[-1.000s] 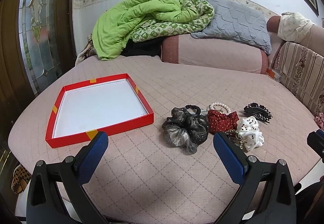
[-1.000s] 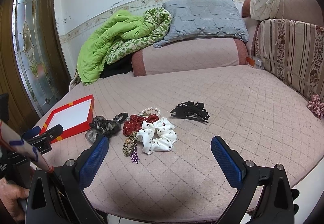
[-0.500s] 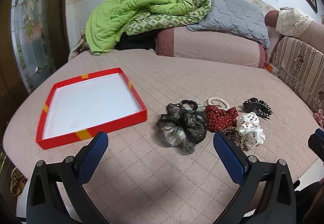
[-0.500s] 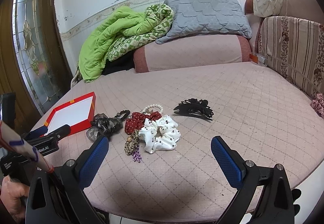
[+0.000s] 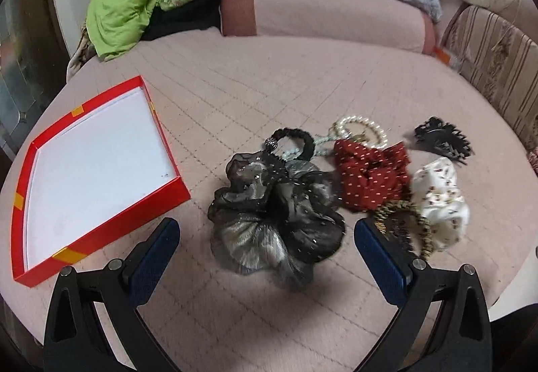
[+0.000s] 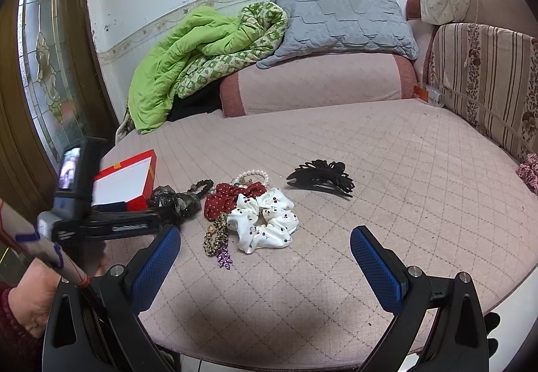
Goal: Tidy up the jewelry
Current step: 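Grasp the black sheer scrunchie with the left tool while the right tool grasps the white cherry scrunchie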
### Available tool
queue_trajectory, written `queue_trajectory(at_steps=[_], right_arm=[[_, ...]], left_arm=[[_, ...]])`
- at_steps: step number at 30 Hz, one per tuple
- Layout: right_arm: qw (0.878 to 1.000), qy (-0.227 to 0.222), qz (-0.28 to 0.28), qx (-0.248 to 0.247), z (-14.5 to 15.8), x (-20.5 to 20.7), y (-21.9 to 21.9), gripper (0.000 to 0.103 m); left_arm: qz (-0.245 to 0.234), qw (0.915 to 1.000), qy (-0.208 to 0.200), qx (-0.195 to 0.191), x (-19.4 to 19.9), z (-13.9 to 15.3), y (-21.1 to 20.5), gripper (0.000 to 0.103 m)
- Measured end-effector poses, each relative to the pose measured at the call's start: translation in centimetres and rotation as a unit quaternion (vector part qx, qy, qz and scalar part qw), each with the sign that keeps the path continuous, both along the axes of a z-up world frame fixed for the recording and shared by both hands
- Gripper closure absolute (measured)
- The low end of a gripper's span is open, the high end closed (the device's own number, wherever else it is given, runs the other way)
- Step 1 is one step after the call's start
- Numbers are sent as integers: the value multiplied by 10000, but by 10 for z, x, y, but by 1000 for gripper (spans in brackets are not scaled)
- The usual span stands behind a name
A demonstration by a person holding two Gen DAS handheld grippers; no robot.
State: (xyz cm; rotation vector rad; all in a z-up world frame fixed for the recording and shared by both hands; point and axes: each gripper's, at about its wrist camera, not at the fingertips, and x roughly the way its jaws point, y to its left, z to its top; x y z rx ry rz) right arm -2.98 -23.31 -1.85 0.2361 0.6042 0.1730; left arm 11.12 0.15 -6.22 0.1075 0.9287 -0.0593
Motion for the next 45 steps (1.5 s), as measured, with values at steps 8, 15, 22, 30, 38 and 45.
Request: queue_trajectory(at_steps=[8, 15, 22, 30, 38, 45], right_arm=[[10000, 48, 6, -23, -2, 4, 1, 0], [9998, 176, 18, 37, -6, 12, 1, 0], [9986, 488, 122, 163, -17, 39, 4, 0], [9934, 1110, 231, 195, -39, 88, 15, 0], [9837, 1772, 189, 220, -67, 126, 22, 11], [9775, 2080, 343, -15, -81, 135, 33, 62]], left_arm=[[-19, 10000, -67, 49, 14, -7, -4, 9], [-172, 9998, 39, 7, 16, -10, -4, 29], [-225, 9994, -86, -256, 14, -4, 0, 43], [-244, 9986, -227, -421, 9, 1, 4, 47], [-246, 9984, -268, -425, 10, 2, 6, 47], [-246, 9988, -207, -378, 11, -1, 5, 47]])
